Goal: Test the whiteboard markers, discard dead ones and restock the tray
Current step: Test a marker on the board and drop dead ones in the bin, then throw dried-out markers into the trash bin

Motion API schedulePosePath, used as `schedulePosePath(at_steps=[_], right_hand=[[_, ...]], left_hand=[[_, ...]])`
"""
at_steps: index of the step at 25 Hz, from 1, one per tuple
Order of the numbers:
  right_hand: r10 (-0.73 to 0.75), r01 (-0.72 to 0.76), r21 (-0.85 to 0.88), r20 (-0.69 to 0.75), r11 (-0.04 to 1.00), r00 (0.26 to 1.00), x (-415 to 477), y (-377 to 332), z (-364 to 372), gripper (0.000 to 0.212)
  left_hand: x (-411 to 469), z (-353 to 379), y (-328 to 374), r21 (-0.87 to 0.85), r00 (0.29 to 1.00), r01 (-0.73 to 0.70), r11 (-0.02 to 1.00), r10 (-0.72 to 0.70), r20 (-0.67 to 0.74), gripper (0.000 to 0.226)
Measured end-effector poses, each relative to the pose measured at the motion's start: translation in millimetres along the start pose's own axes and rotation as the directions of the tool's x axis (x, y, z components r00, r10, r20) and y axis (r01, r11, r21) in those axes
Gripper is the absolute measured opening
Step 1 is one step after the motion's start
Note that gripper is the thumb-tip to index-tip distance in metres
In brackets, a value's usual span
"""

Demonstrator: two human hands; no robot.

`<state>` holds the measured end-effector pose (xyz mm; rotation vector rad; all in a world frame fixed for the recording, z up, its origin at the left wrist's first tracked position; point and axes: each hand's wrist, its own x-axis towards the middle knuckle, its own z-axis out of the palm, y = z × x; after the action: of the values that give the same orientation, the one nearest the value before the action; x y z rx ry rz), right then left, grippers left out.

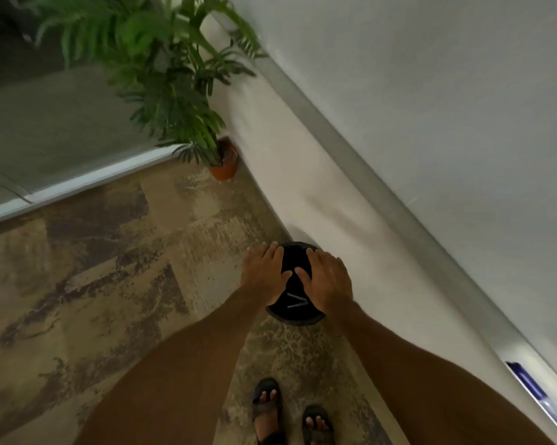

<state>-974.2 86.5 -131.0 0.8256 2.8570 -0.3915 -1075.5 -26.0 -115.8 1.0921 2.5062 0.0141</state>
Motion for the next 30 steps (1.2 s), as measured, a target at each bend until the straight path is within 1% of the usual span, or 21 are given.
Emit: schedulePosePath(at_steps=[3,7,11,15,18,20,23,26,28,30], right_hand=[[0.049,-0.048,0.010,-0.053,0.999,0.997,-24,-2,-33,0.056],[0.125,-0.123,0.034,-0.066,0.992,0.990,-62,-1,-70,0.057],[0.196,-0.192,0.057,-0.077,0.980,0.978,-96,9,-94,0.060],[0.239,-0.235,0.047,-0.121,0.971,0.963,-131,31,-112,0.060],[0.271,-0.272,0.015,-0.163,0.962,0.949,-159,51,-123,0.066],[0.296,-0.300,0.004,-0.178,0.954,0.938,-180,65,-128,0.062],[0.358,-0.369,-0.007,-0.233,0.929,0.904,-228,87,-133,0.066],[0.417,-0.435,-0.008,-0.265,0.900,0.869,-286,109,-134,0.086],[0.470,-0.483,0.015,-0.261,0.876,0.844,-330,121,-135,0.097],[0.524,-0.535,0.037,-0.267,0.844,0.809,-374,132,-134,0.095]], left_hand=[[-18,-32,15,0.047,0.998,-0.055,0.997,0.056,-0.007,0.065],[-37,-60,36,0.056,0.992,-0.120,0.991,0.122,-0.033,0.067],[-55,-78,65,0.109,0.976,-0.203,0.973,0.210,-0.059,0.068],[-72,-82,99,0.127,0.943,-0.306,0.944,0.319,-0.096,0.066],[-83,-81,128,0.181,0.921,-0.358,0.916,0.378,-0.097,0.068],[-94,-78,149,0.216,0.904,-0.388,0.896,0.416,-0.099,0.069],[-123,-75,188,0.264,0.858,-0.469,0.843,0.506,-0.089,0.070],[-162,-68,227,0.301,0.810,-0.534,0.790,0.580,-0.084,0.070],[-192,-61,255,0.310,0.779,-0.582,0.752,0.625,-0.053,0.068],[-223,-52,282,0.315,0.742,-0.626,0.713,0.669,-0.039,0.067]])
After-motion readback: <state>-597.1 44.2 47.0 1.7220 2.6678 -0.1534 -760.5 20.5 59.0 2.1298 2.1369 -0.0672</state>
